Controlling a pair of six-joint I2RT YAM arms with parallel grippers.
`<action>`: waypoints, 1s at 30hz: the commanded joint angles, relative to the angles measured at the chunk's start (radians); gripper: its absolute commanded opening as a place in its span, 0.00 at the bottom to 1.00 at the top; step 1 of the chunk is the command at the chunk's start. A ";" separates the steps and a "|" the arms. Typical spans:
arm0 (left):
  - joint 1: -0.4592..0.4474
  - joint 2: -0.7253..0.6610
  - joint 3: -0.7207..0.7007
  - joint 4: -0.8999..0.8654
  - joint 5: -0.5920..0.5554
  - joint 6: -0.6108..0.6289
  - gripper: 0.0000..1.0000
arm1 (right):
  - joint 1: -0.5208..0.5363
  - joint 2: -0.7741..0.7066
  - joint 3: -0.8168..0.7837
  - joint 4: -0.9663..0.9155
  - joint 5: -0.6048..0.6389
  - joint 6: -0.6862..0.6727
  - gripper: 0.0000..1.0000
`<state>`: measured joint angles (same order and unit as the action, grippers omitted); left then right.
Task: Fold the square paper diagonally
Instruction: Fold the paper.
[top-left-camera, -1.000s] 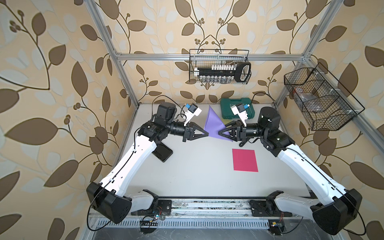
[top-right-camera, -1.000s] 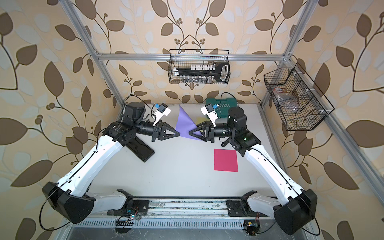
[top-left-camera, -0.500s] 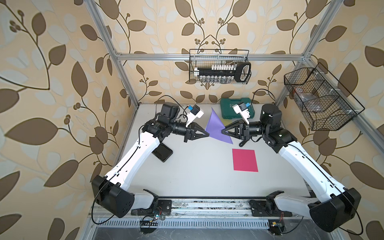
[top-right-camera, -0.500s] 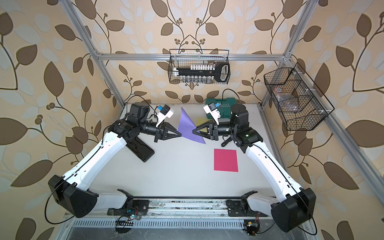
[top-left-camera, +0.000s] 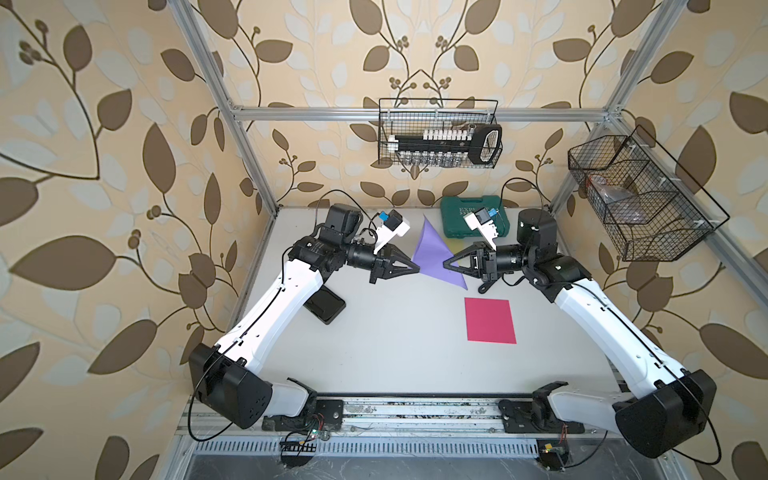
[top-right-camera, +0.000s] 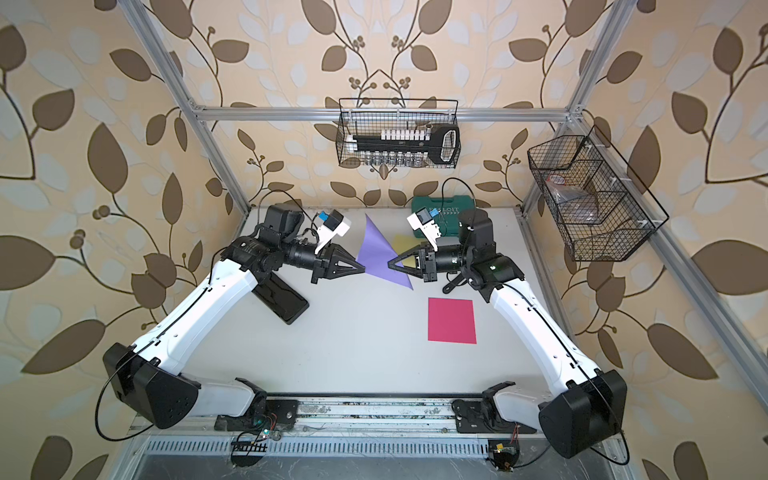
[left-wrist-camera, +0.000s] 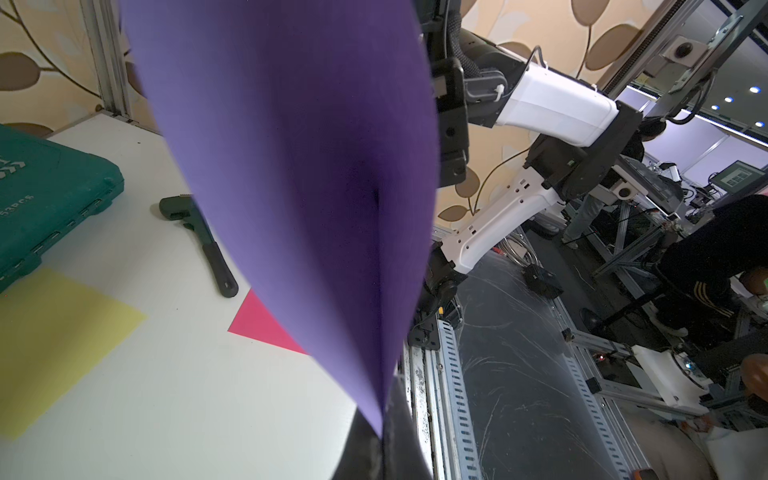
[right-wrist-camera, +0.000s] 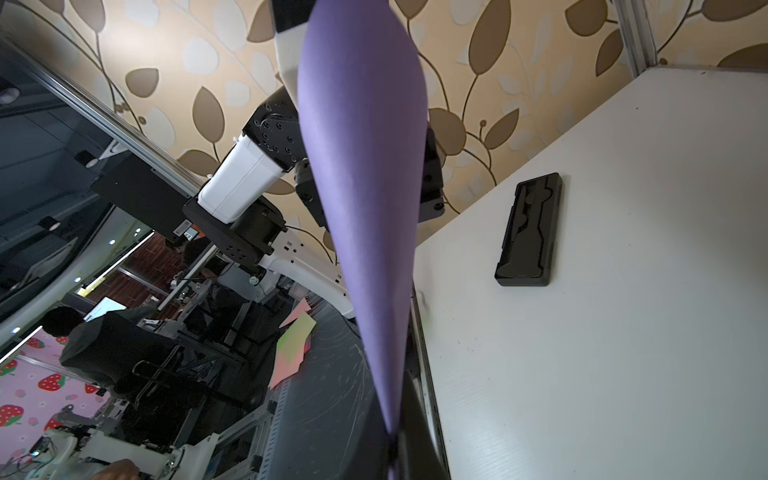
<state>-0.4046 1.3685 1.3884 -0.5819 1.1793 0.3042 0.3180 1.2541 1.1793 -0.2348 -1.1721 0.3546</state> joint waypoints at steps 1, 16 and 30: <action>0.013 -0.003 0.026 -0.011 0.032 0.032 0.00 | -0.006 0.008 0.024 -0.006 -0.021 -0.028 0.03; 0.036 0.003 0.002 0.067 0.009 -0.023 0.00 | -0.007 0.002 -0.020 -0.026 -0.048 -0.048 0.00; 0.050 0.007 0.002 0.075 0.020 -0.037 0.00 | -0.008 -0.010 -0.052 -0.062 -0.050 -0.079 0.00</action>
<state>-0.3691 1.3819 1.3869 -0.5346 1.1763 0.2764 0.3119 1.2579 1.1461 -0.2722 -1.2015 0.2993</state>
